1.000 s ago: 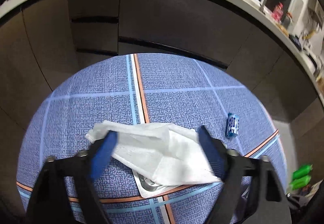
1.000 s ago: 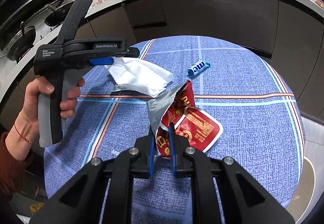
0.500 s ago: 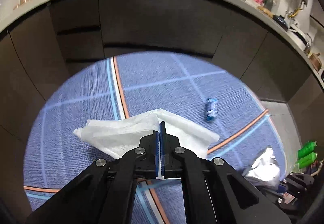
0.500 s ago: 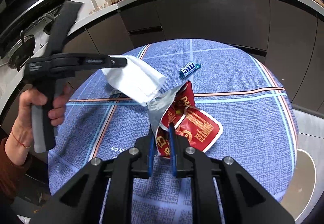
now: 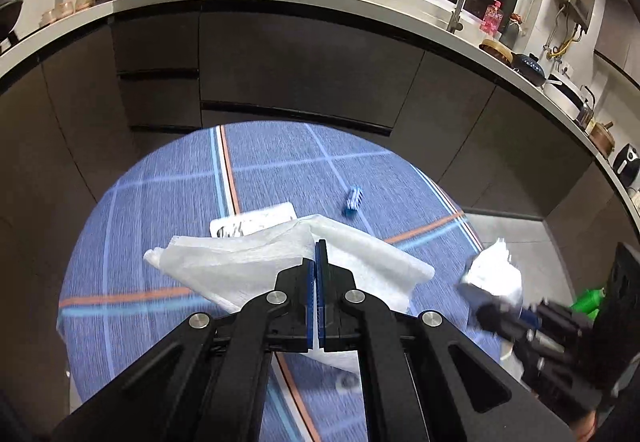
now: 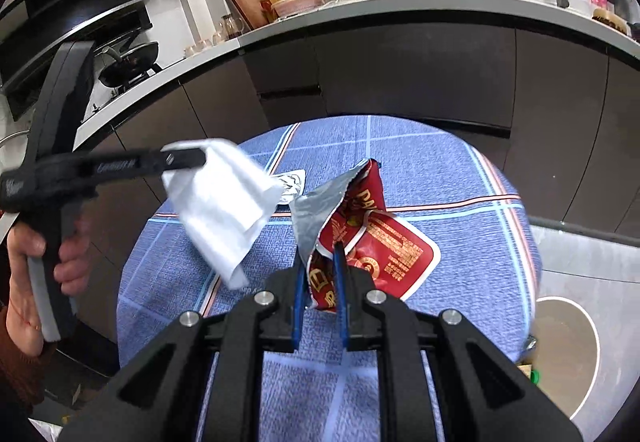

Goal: Collect trash
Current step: 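Carry the plastic sheet and chip bag over the white bin with both tools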

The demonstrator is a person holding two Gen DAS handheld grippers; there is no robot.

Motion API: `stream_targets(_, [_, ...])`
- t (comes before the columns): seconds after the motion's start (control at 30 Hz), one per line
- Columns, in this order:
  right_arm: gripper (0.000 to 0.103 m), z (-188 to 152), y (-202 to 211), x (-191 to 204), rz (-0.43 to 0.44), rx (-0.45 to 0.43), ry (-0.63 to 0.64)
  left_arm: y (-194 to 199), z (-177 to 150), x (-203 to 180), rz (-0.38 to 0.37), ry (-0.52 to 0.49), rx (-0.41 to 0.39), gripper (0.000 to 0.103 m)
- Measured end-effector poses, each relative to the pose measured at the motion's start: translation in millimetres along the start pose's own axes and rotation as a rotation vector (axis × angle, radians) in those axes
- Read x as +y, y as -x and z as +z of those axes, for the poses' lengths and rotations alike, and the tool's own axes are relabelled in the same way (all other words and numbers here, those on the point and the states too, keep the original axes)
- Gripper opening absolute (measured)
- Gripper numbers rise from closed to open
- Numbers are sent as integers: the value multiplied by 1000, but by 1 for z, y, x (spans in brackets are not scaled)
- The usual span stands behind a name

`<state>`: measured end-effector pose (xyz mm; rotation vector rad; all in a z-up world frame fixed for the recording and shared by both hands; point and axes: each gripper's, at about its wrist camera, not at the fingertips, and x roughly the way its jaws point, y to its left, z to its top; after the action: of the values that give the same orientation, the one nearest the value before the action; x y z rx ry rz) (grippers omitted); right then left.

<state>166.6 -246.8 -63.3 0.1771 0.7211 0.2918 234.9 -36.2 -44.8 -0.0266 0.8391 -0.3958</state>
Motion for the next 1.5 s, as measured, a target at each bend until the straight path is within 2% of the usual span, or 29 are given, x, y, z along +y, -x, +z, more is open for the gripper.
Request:
stream_targets(0.23, [14, -8, 25, -2, -10, -16, 7, 24, -26, -16, 24, 3, -13, 1])
stream_targets(0.73, [14, -23, 79, -26, -66, -74, -33, 44, -41, -85, -43, -80, -29, 1])
stream_targets(1.13, [14, -45, 113, -61, -133, -103, -103, 37, -39, -128, -86, -148, -16, 1])
stream_targets(1.5, [14, -72, 128, -107, -202, -97, -197, 12, -37, -177, -149, -225, 18, 1])
